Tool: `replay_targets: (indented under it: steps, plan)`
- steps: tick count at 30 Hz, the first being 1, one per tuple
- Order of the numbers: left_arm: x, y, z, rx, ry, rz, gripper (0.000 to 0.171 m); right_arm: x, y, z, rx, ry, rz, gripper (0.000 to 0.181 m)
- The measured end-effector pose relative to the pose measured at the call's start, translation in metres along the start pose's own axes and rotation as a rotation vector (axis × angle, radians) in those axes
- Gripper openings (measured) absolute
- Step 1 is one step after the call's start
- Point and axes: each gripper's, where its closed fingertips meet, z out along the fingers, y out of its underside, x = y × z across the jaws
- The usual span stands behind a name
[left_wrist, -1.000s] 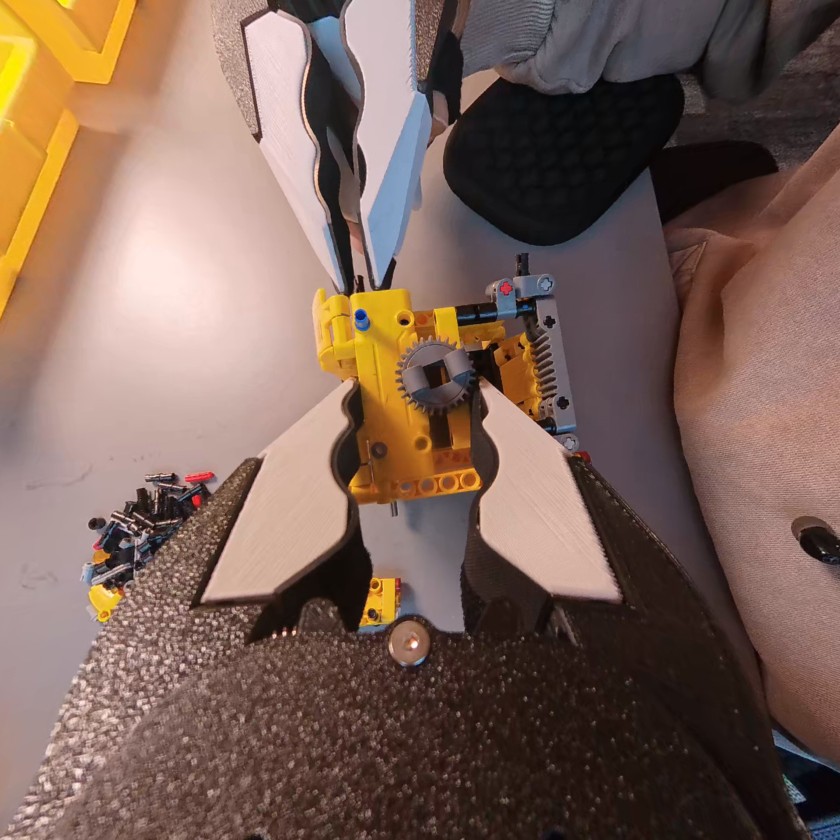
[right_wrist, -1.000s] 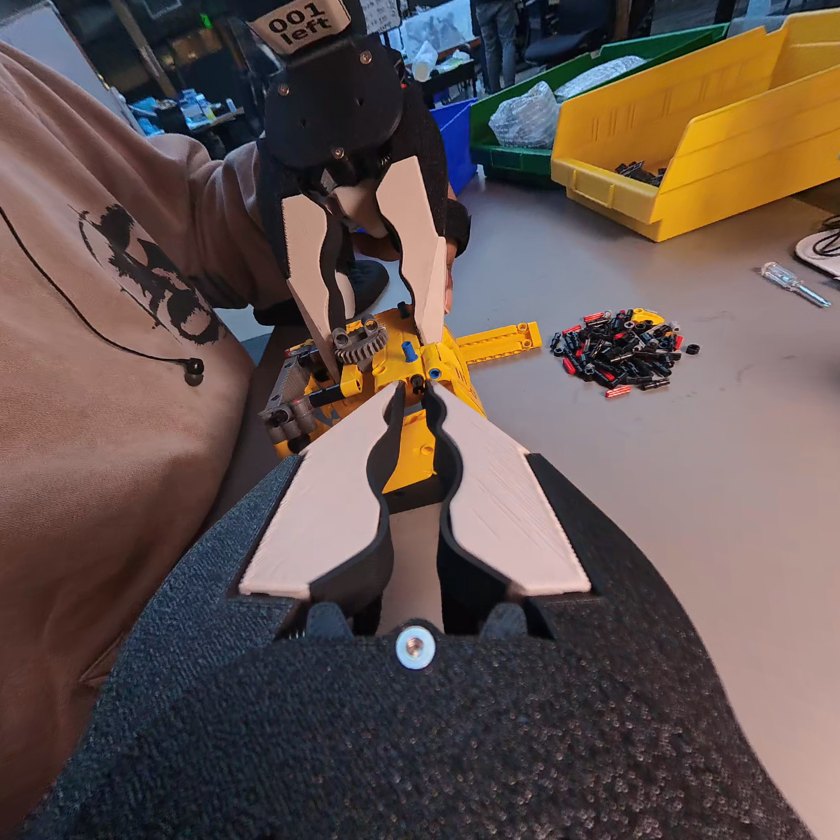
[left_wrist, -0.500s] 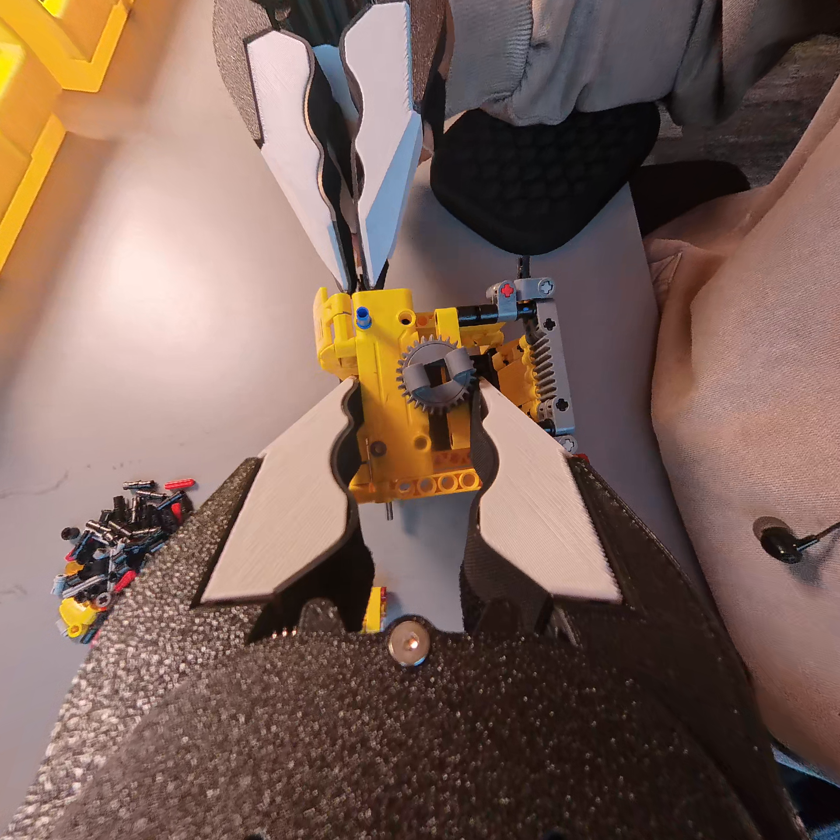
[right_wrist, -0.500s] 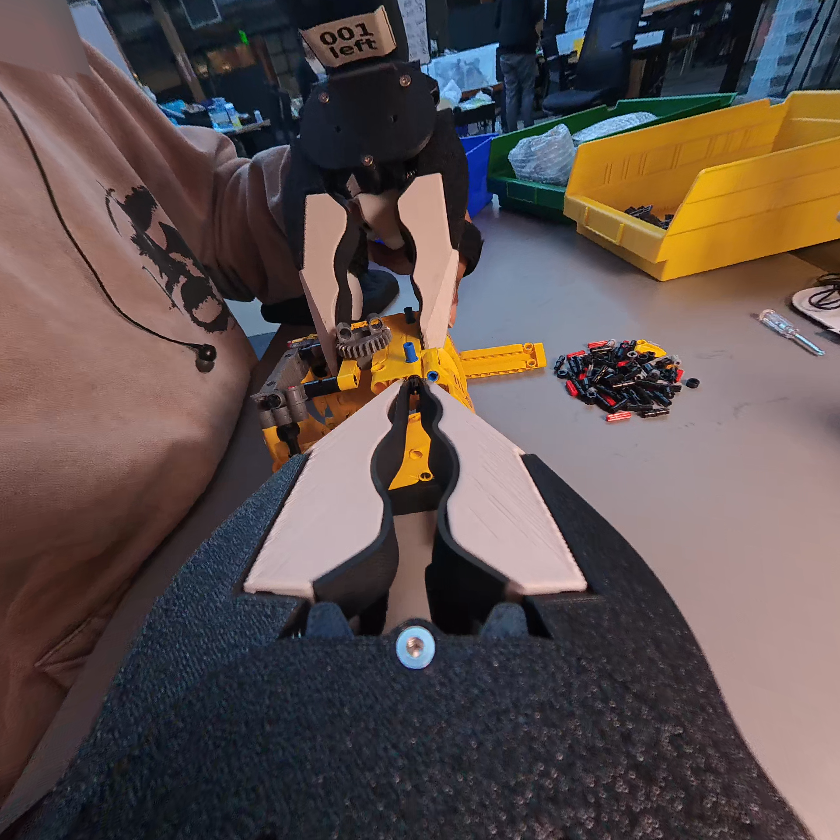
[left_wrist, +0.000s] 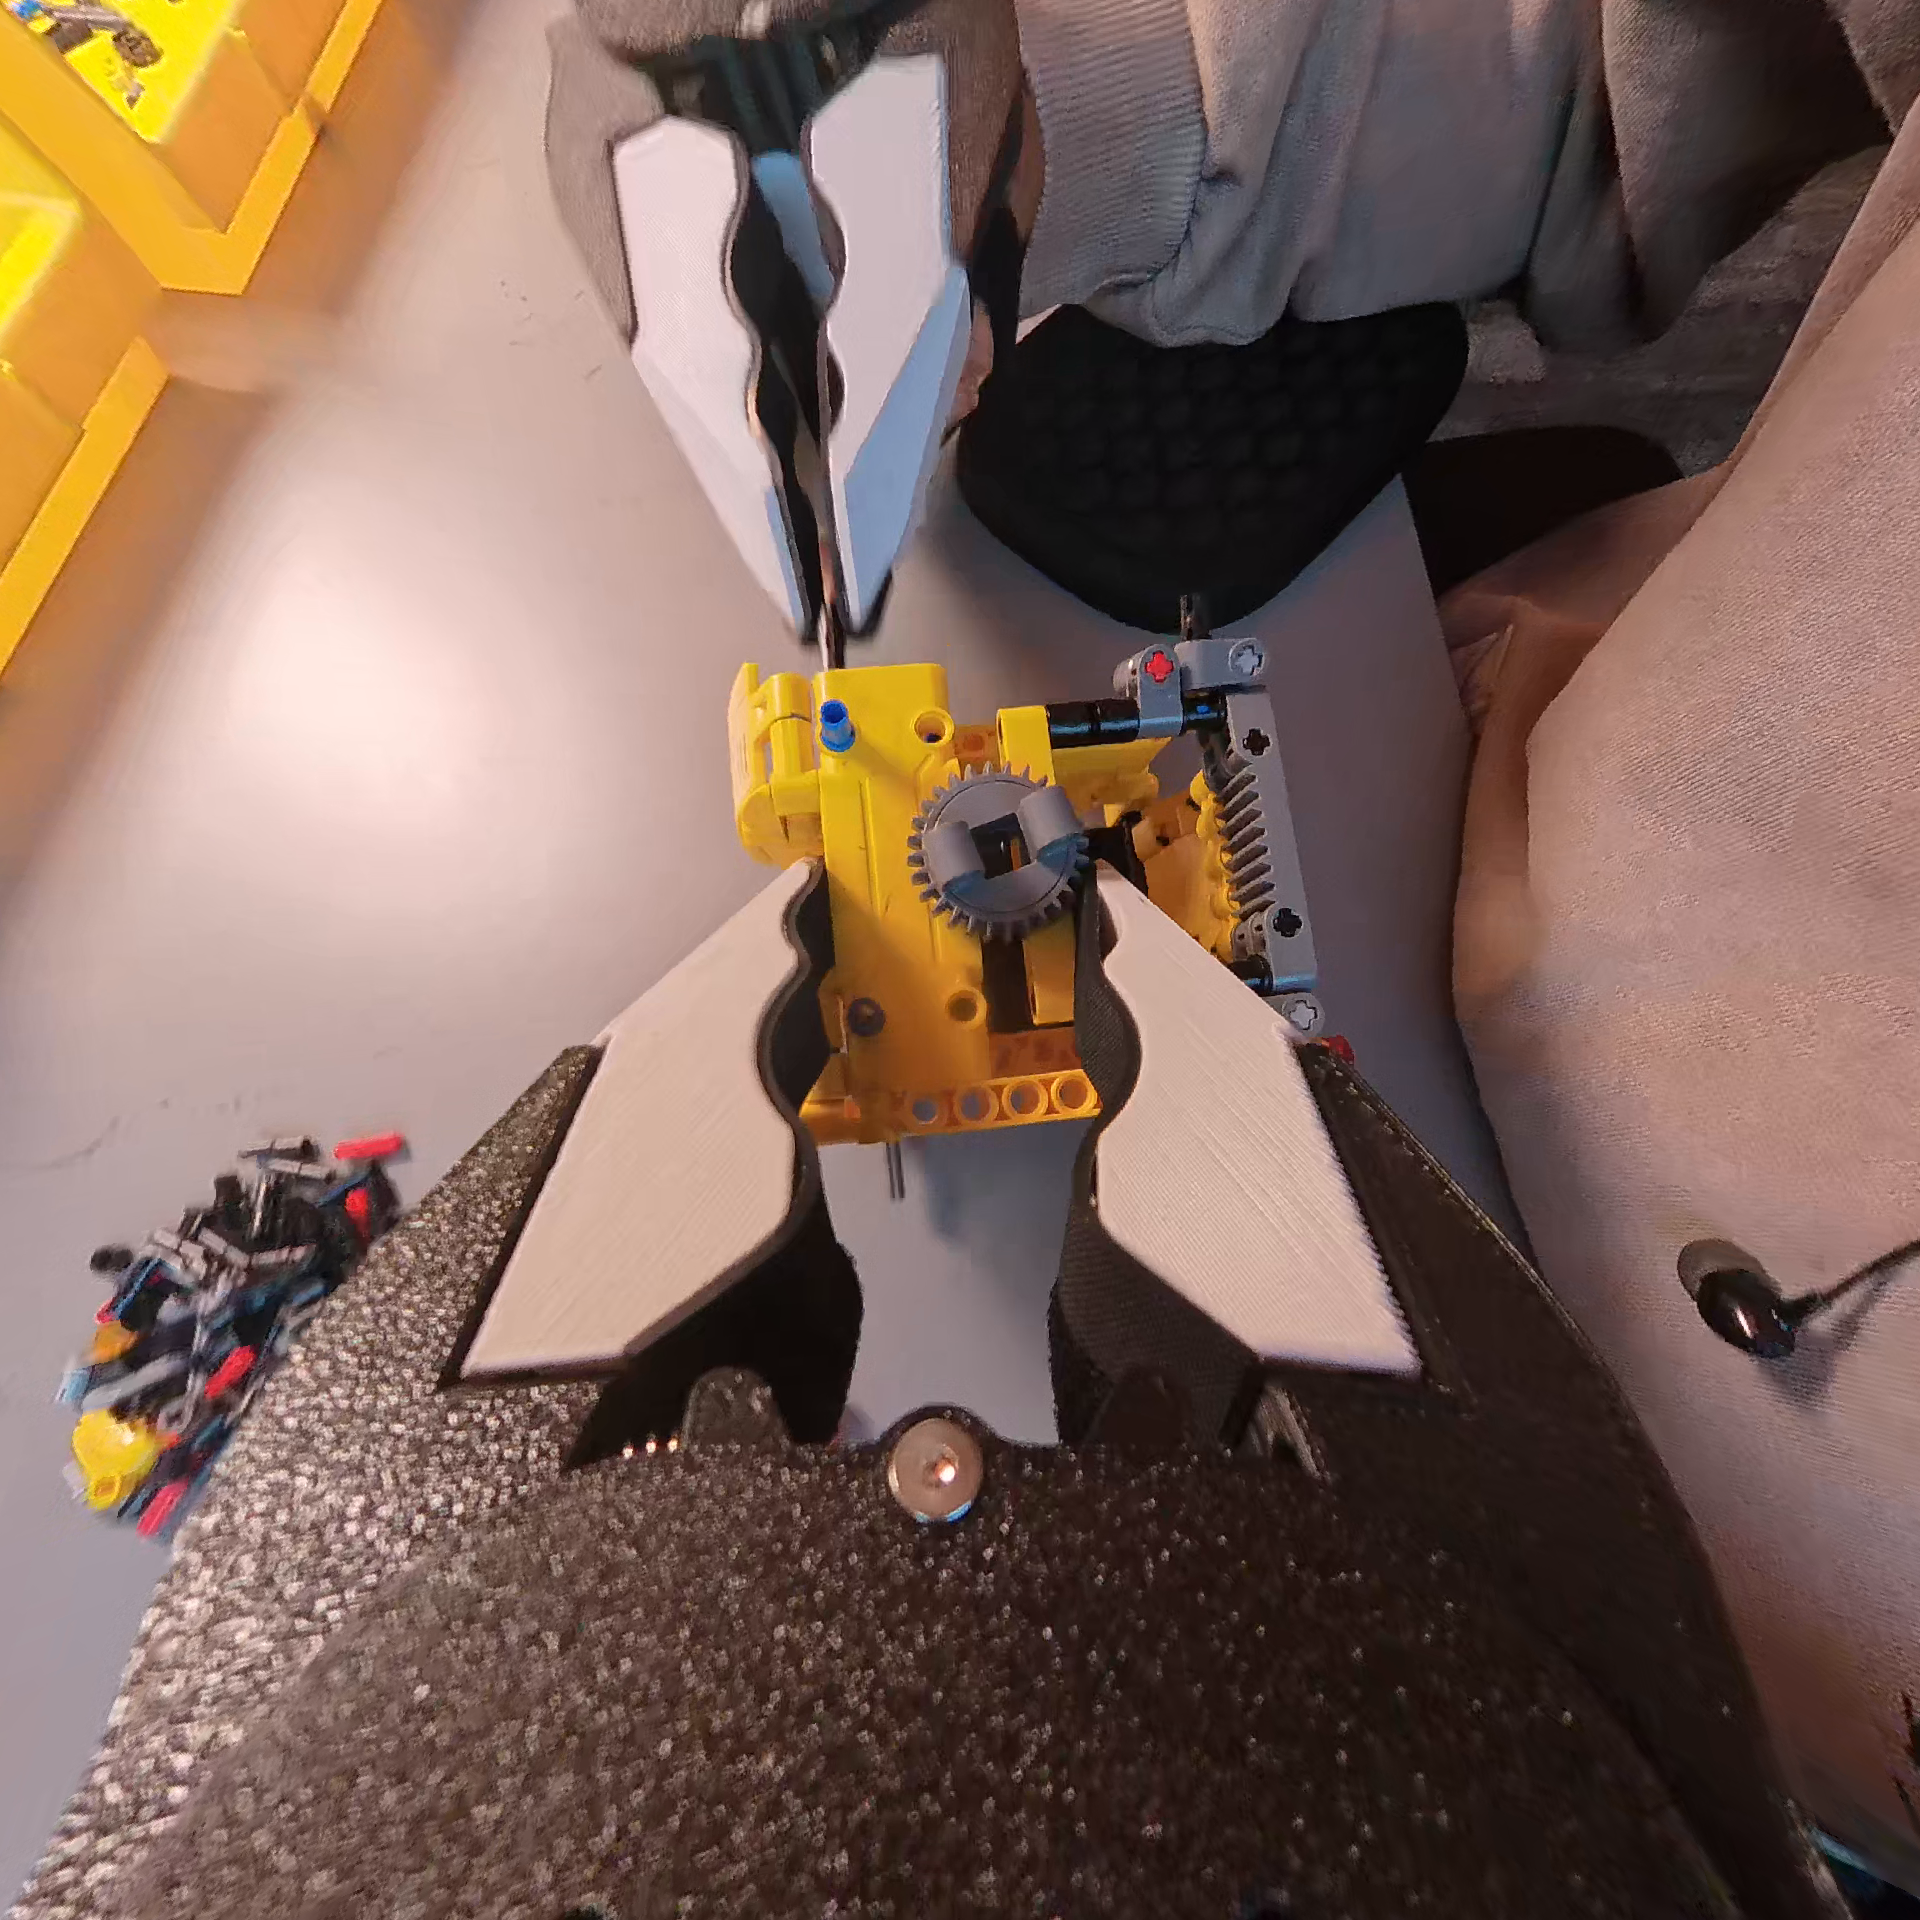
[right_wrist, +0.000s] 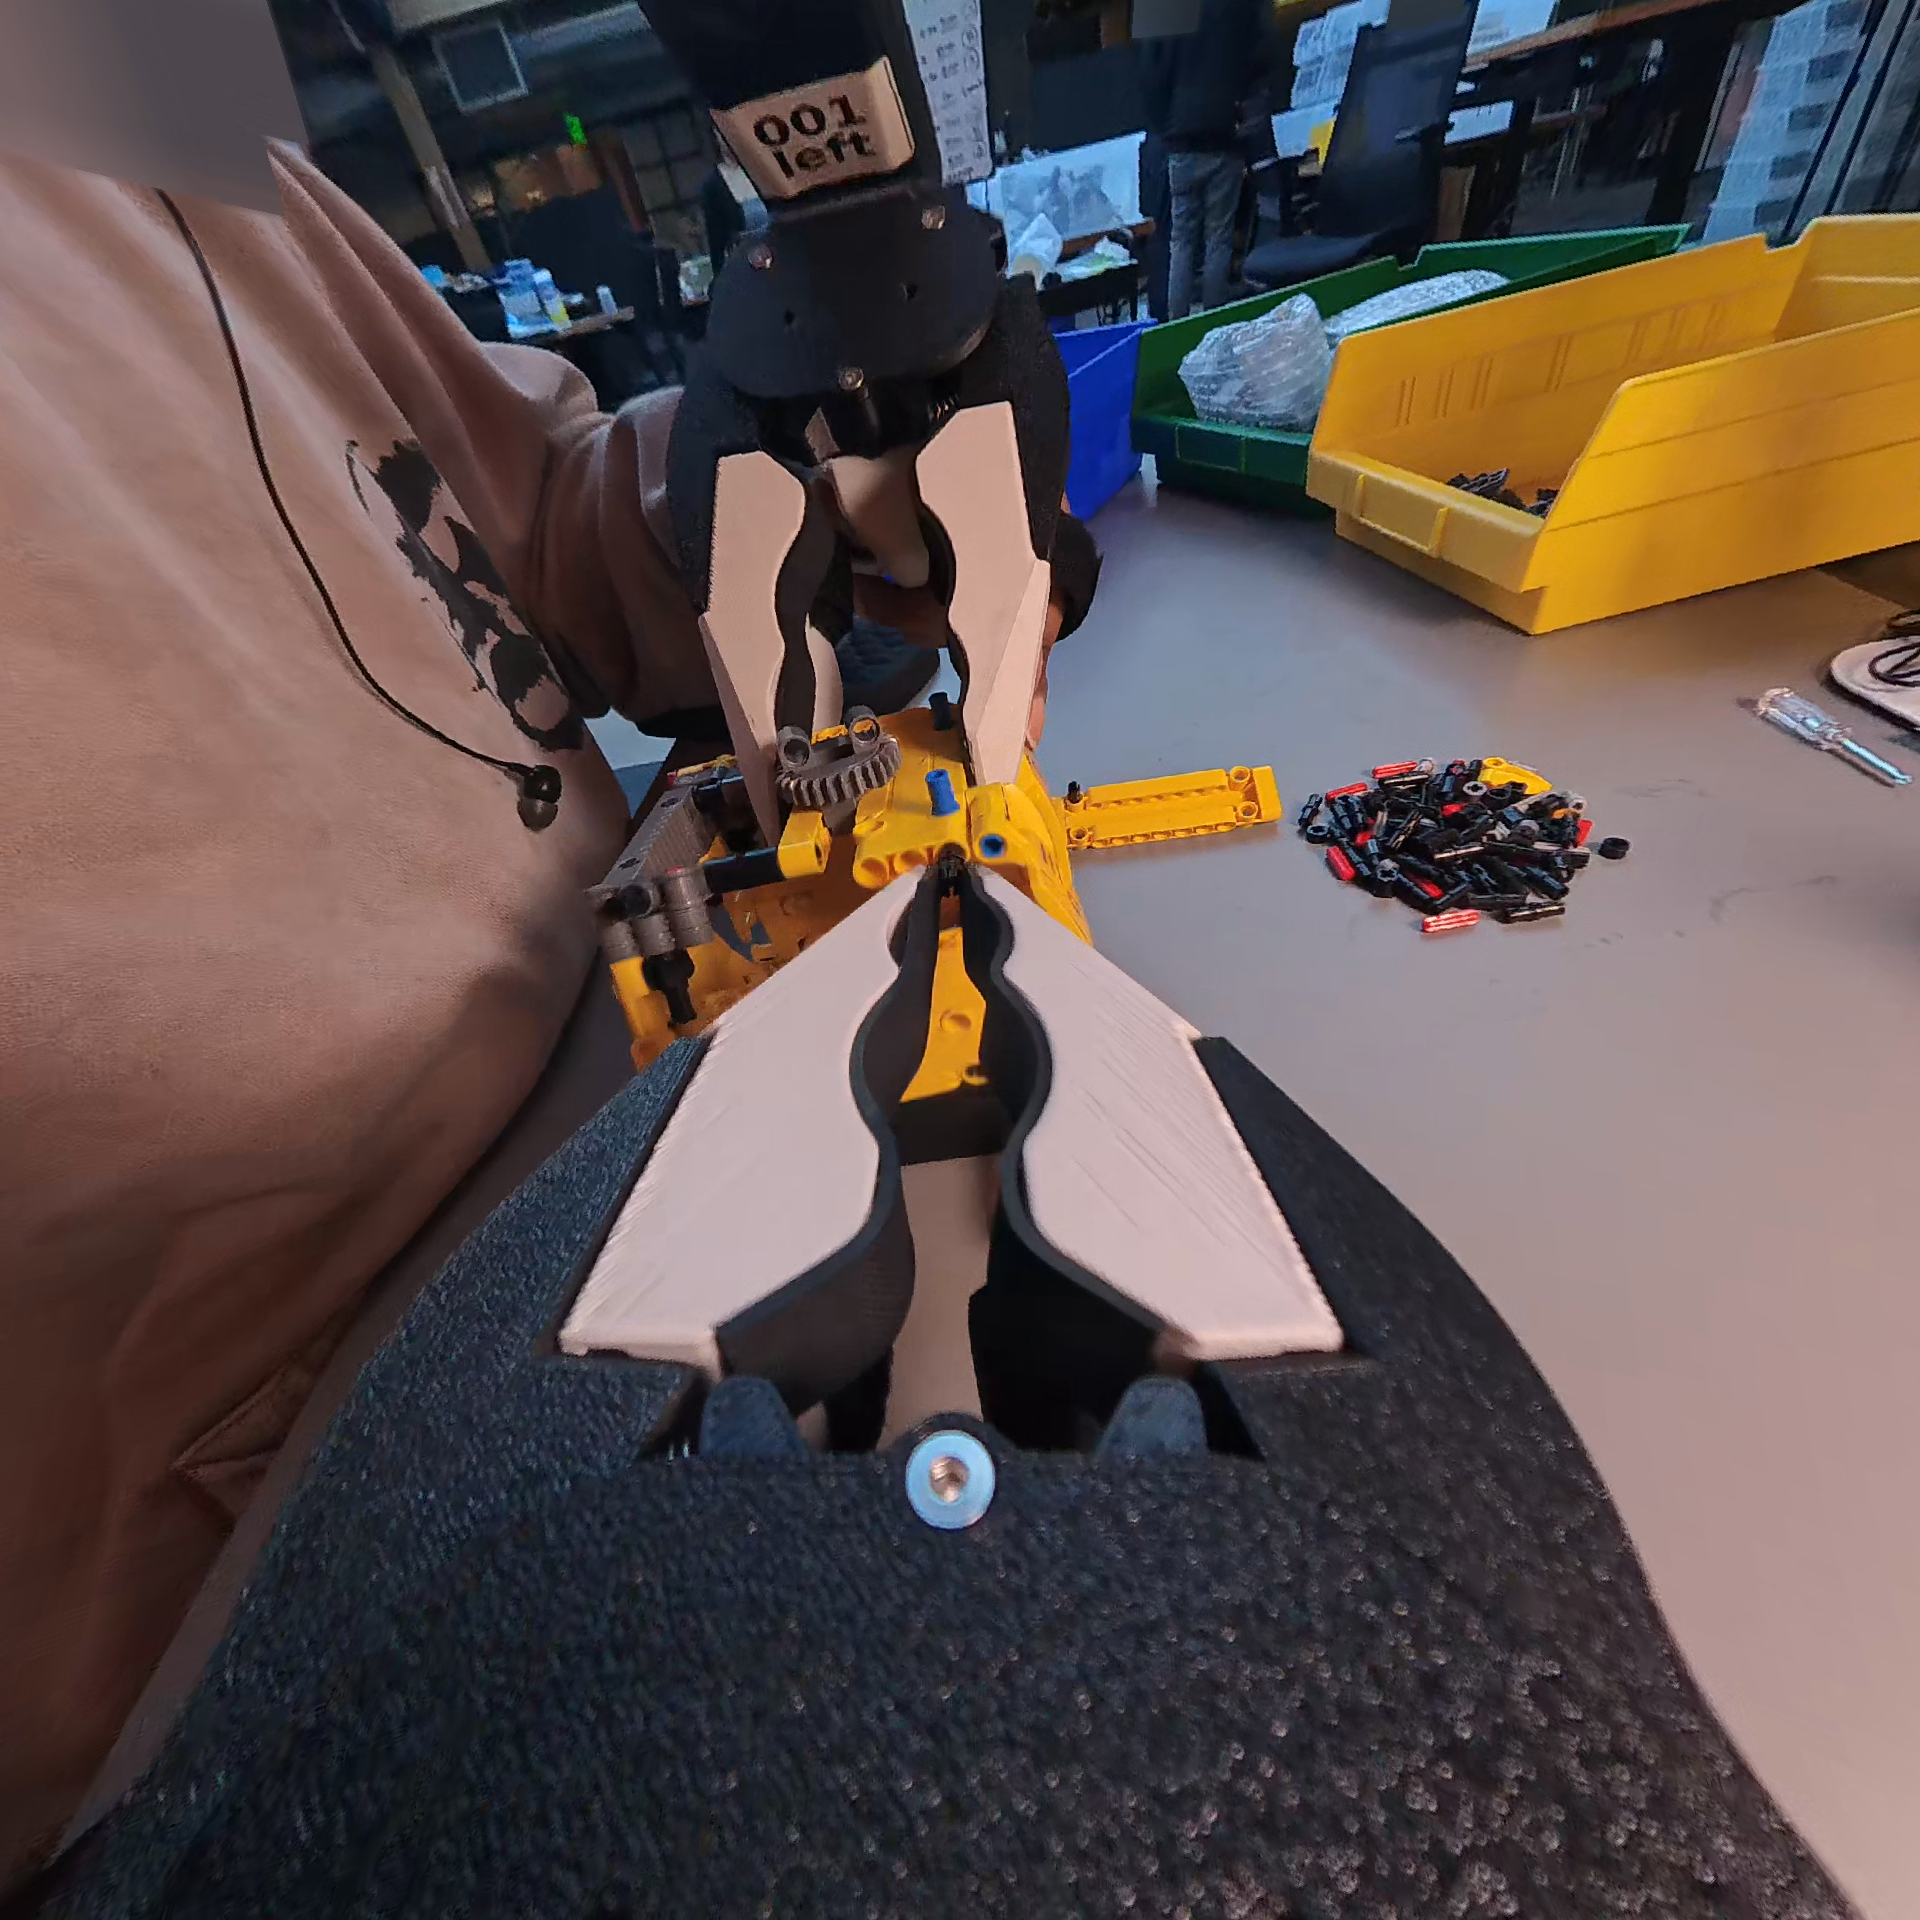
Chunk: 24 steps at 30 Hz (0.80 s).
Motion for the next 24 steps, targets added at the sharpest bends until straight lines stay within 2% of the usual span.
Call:
replay_targets:
  steps: [2, 4, 7, 10, 12, 13, 16, 20, 24]
  plan:
    - [-0.011, 0.016, -0.02, 0.004, -0.043, -0.061, 0.045, 0.02, -0.008, -0.039, 0.082, 0.102, 0.05, 0.002]
    - [-0.017, 0.028, -0.035, 0.035, -0.076, -0.101, 0.045, 0.017, -0.004, -0.065, 0.038, 0.163, 0.028, 0.002]
    - [-0.015, 0.022, -0.029, 0.035, -0.068, -0.078, 0.045, 0.013, -0.008, -0.06, 0.012, 0.181, 0.021, 0.003]
    - [-0.013, 0.007, -0.013, 0.088, -0.054, -0.053, 0.046, 0.032, -0.029, -0.056, 0.05, 0.231, -0.001, 0.003]
    - [-0.013, 0.0, -0.01, 0.133, -0.074, -0.043, 0.048, 0.046, -0.04, -0.051, 0.041, 0.251, -0.004, 0.003]
    - [-0.015, -0.004, -0.012, 0.174, -0.099, -0.049, 0.057, 0.054, -0.045, -0.046, 0.032, 0.269, -0.018, 0.004]
    - [-0.019, -0.005, -0.028, 0.258, -0.138, -0.09, 0.066, 0.074, -0.052, -0.028, -0.026, 0.283, -0.027, 0.004]
    - [-0.03, 0.002, -0.065, 0.397, -0.221, -0.113, 0.065, 0.103, -0.051, 0.006, -0.171, 0.299, -0.088, 0.004]
    - [-0.066, 0.023, -0.105, 0.546, -0.361, -0.17, 0.061, 0.129, -0.037, 0.051, -0.325, 0.266, -0.123, 0.004]
